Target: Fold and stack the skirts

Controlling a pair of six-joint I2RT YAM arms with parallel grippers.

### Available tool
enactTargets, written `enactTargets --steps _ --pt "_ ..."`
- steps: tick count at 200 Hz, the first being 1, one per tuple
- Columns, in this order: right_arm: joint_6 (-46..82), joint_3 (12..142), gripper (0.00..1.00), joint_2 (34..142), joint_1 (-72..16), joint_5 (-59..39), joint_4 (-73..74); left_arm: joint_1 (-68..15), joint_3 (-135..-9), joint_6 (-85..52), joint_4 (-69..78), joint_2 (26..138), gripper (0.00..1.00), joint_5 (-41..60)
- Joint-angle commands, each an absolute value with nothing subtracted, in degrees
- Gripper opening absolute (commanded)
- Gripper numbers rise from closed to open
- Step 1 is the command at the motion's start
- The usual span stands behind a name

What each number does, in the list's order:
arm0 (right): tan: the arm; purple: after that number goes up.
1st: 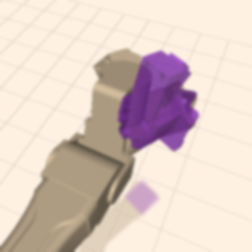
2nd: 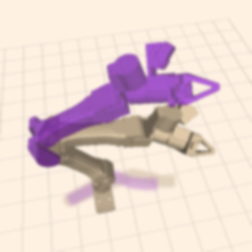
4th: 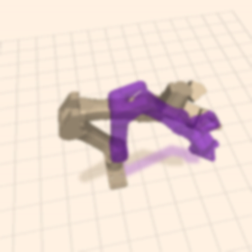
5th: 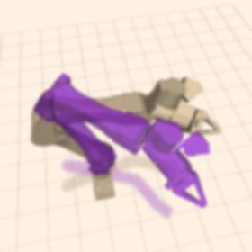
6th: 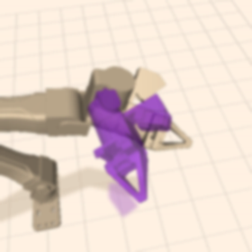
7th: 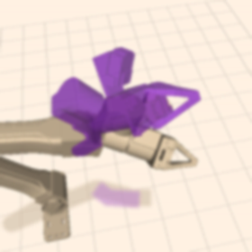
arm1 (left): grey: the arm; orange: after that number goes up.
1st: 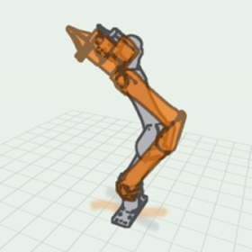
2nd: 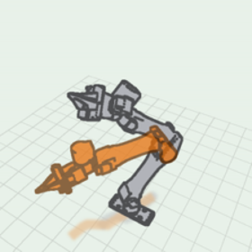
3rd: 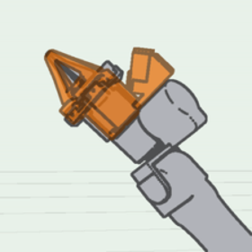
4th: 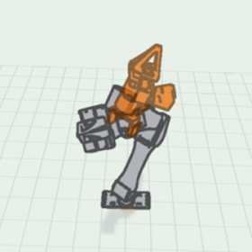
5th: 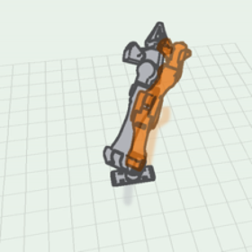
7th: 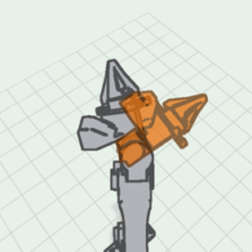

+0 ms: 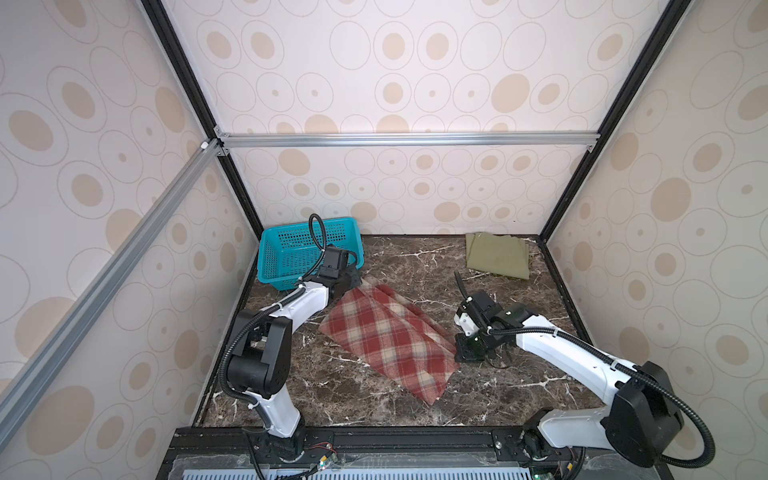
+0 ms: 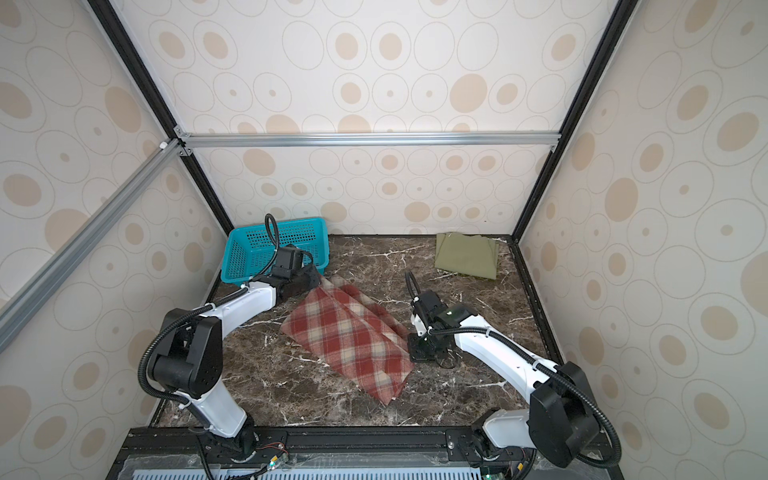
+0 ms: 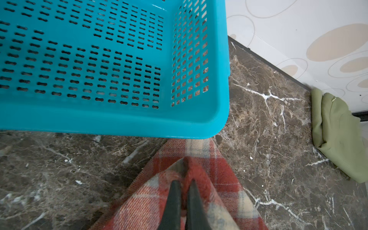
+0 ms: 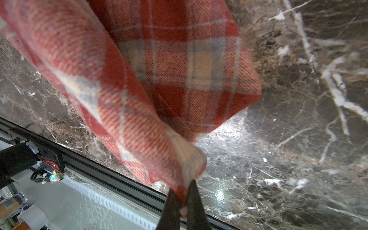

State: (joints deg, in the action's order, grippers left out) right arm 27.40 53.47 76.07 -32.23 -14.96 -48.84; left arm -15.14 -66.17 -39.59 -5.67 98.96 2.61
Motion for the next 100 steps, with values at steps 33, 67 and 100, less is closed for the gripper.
enactTargets --steps 33,67,100 --pt "25.8 55.9 0.00 77.8 -31.4 -12.3 -52.4 -15.7 -70.0 -39.3 -3.7 101.5 0.00 1.2" --pt "25.3 56.7 0.00 79.3 -31.1 -11.3 -52.0 -15.8 -70.3 -39.5 -2.9 102.5 0.00 1.5" --pt "24.5 57.6 0.00 81.5 -30.9 -10.4 -51.9 -15.9 -70.8 -39.6 -2.8 103.5 0.00 1.6"
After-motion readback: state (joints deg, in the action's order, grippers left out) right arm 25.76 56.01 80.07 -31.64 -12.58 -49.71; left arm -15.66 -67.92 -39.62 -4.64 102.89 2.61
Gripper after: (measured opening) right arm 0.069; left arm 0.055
